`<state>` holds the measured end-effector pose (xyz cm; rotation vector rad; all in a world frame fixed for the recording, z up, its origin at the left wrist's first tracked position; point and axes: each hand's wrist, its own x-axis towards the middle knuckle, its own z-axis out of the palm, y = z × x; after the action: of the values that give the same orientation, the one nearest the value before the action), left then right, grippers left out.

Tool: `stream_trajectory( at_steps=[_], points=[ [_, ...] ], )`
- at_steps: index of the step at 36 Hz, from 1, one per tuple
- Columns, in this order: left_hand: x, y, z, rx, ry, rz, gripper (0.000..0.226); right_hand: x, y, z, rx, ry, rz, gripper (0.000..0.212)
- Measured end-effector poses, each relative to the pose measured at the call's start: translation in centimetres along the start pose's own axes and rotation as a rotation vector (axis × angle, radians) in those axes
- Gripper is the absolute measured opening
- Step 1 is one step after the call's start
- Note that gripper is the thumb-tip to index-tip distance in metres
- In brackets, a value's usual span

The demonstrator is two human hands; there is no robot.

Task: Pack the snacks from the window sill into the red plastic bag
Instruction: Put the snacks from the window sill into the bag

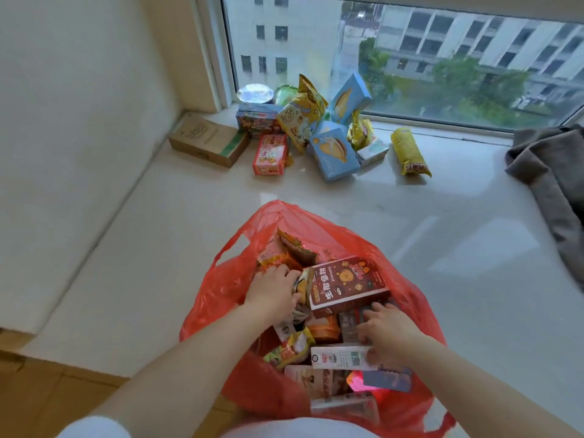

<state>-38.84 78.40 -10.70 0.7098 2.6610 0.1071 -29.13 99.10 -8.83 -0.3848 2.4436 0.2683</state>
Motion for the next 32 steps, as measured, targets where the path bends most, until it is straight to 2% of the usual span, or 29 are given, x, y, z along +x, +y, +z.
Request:
stream_trajectory(
  at_steps=[3, 5, 7, 8, 10, 12, 14, 15, 18, 22, 26, 29, 32],
  points=[
    [0.0, -0.3, -0.3, 0.052, 0.096, 0.114, 0.049, 0.3, -0.8, 0.0, -0.01, -0.022, 0.036, 0.046],
    [-0.4, -0.4, -0.3, 0.064, 0.229, 0.254, 0.048, 0.4, -1.2, 0.1, 0.0, -0.026, 0.052, 0.044],
    [-0.6, -0.4, 0.5, 0.081, 0.411, 0.486, 0.029, 0.5, -1.4, 0.2, 0.009, -0.023, 0.059, 0.042],
    [-0.9, -0.4, 1.0, 0.111, 0.452, 0.617, 0.018, 0.5, -1.5, 0.3, 0.008, -0.023, 0.06, 0.041],
    [-1.8, -0.4, 1.9, 0.188, 0.359, 0.831, 0.019, 0.6, -1.6, 0.4, 0.007, -0.019, 0.062, 0.044],
    [-2.8, -0.1, 2.6, 0.259, 0.096, 0.929, 0.029, 0.5, -1.7, 0.7, 0.015, -0.007, 0.064, 0.046],
    [-3.6, 0.2, 3.8, 0.341, -0.178, 0.879, 0.043, 0.3, -1.8, 0.9, 0.025, 0.01, 0.063, 0.045],
    [-4.0, 0.3, 4.4, 0.39, -0.262, 0.846, 0.046, 0.1, -1.9, 1.0, 0.033, 0.016, 0.061, 0.044],
    [-5.0, 0.1, 5.2, 0.507, -0.313, 0.809, 0.045, -0.4, -1.9, 1.4, 0.058, 0.038, 0.049, 0.042],
    [-5.8, 0.7, 5.7, 0.492, -0.253, 0.767, 0.031, -1.2, -1.9, 1.7, 0.07, 0.075, 0.031, 0.039],
    [-6.2, 1.2, 5.1, 0.279, -0.202, 0.623, 0.034, -1.7, -1.7, 1.8, 0.075, 0.088, 0.022, 0.035],
    [-6.3, 1.5, 3.7, -0.009, -0.031, 0.516, 0.017, -2.2, -1.4, 1.6, 0.067, 0.08, 0.025, 0.035],
    [-5.6, 1.7, 2.6, -0.211, 0.185, 0.557, 0.016, -2.6, -0.8, 2.0, 0.02, 0.109, 0.017, 0.034]
  ],
)
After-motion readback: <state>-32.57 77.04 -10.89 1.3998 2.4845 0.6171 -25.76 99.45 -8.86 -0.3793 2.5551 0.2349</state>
